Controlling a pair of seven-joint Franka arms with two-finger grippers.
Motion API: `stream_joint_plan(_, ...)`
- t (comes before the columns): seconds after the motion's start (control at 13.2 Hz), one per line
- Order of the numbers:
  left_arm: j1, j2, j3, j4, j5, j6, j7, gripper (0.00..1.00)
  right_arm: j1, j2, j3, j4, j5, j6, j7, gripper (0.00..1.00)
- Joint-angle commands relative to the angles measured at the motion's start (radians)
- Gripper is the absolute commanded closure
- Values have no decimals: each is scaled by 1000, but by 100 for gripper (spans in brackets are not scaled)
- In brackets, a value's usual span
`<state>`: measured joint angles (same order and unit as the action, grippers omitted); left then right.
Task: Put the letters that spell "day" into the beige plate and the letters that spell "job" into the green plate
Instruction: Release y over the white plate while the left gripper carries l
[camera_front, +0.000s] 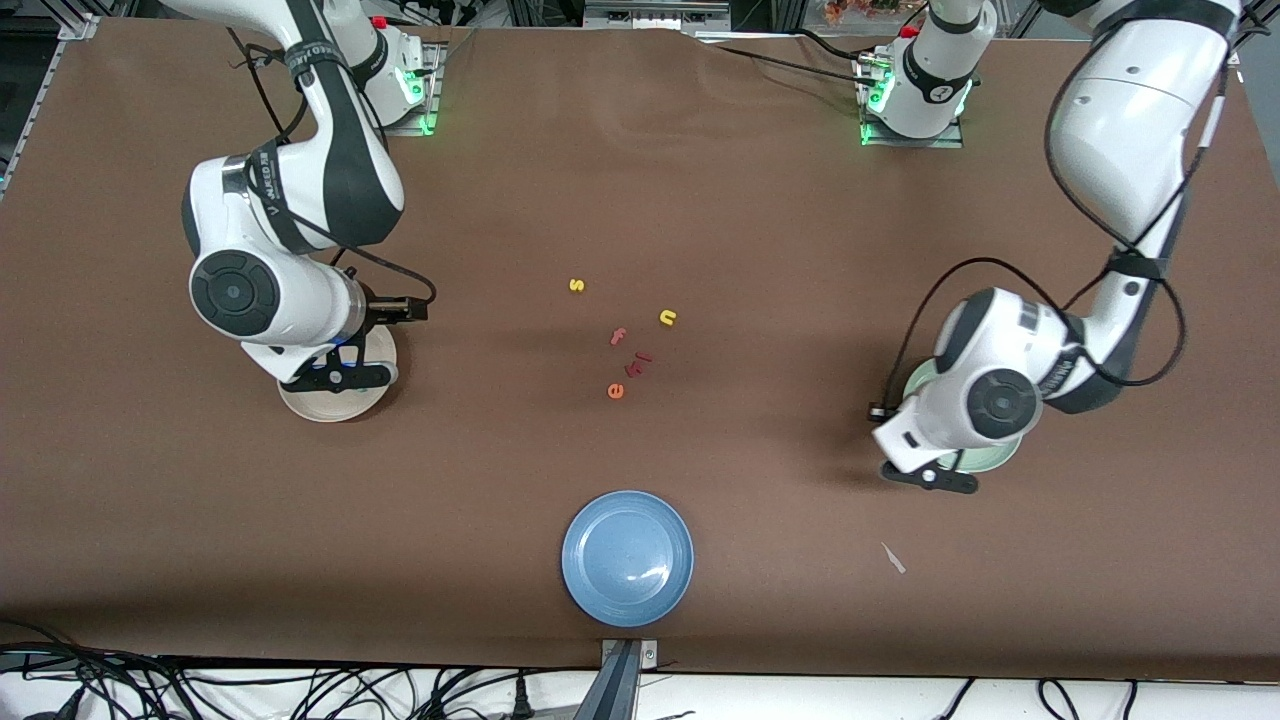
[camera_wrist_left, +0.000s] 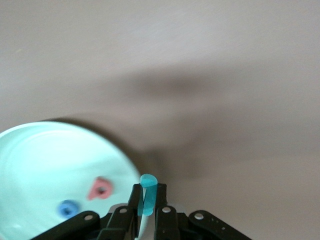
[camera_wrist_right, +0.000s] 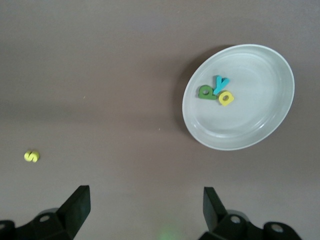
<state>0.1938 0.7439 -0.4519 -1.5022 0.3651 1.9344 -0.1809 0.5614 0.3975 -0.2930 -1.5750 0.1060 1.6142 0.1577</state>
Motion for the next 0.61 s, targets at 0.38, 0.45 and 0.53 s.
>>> stream_joint_plan(0.38,116,-12,-7,-65,23,-61,98,100,11,-90,-12,127,-75,-201,2,0)
stream_joint_plan(0.45,119,-2,-7,-65,26,-55,98,100,-23,-120,15,107,-77,-198,3,0)
stream_joint_plan(0.53,133,3,-7,-65,53,-34,100,100,-59,-150,44,90,-77,-191,3,0)
